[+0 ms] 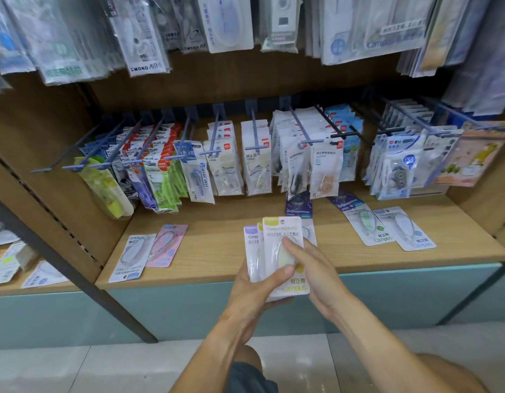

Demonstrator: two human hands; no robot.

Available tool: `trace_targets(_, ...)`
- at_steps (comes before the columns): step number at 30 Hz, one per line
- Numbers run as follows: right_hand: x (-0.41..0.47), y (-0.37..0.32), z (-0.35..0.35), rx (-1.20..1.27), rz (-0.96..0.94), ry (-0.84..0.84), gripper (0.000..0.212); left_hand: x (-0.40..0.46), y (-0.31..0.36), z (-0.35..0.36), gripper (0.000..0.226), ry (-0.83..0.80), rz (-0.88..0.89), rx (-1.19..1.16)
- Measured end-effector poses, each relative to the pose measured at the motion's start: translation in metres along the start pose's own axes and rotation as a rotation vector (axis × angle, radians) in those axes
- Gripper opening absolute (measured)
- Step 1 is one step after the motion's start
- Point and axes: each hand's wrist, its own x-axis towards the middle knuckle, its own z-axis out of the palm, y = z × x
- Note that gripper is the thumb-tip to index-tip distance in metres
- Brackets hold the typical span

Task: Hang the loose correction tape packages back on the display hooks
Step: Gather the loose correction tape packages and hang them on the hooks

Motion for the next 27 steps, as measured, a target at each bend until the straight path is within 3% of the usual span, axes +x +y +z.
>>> trace_targets(3, 0.015, 0.007, -0.008, -0.161, 0.006, 0.15, 0.05, 0.001, -0.008, -0.002, 0.063, 0.05, -0.019, -0.036)
trace_targets(7, 0.046, 0.004, -0.016, -0.931, -0.232, 0.655, 0.049, 0.004, -0.015, -0.003, 0.062, 0.151, -0.049, -0.068)
trace_targets(9, 0.061, -0.002, -0.018, -1.177, -0.1, 0.761, 0.065, 0.004, -0.015, -0.006, 0.064, 0.177, -0.049, -0.074)
trace_targets(11, 0.072, -0.006, -0.017, -1.271, 0.056, 0.714, 0.075, 0.002, -0.014, -0.008, 0.064, 0.197, -0.039, -0.077)
trace_targets(14, 0.076, -0.014, -0.017, -1.173, 0.139, 0.627, 0.057, 0.0, -0.011, -0.01, 0.064, 0.215, -0.033, -0.083)
trace_targets(18, 0.05, -0.02, -0.029, -0.756, 0.158, 0.483, 0.027, -0.002, -0.009, -0.011, 0.067, 0.233, -0.055, -0.071)
trace_targets(23, -0.024, -0.039, -0.035, -0.11, 0.109, 0.207, 0.024, -0.008, -0.006, -0.004, 0.064, 0.19, -0.064, -0.08)
trace_targets(25, -0.044, -0.037, -0.029, -0.017, 0.145, 0.086, 0.035, -0.013, -0.004, 0.004, 0.064, 0.131, -0.076, -0.079)
trace_targets(27, -0.056, -0.036, -0.024, 0.018, 0.153, 0.075, 0.042, -0.019, 0.002, 0.016, 0.066, 0.075, -0.082, -0.074)
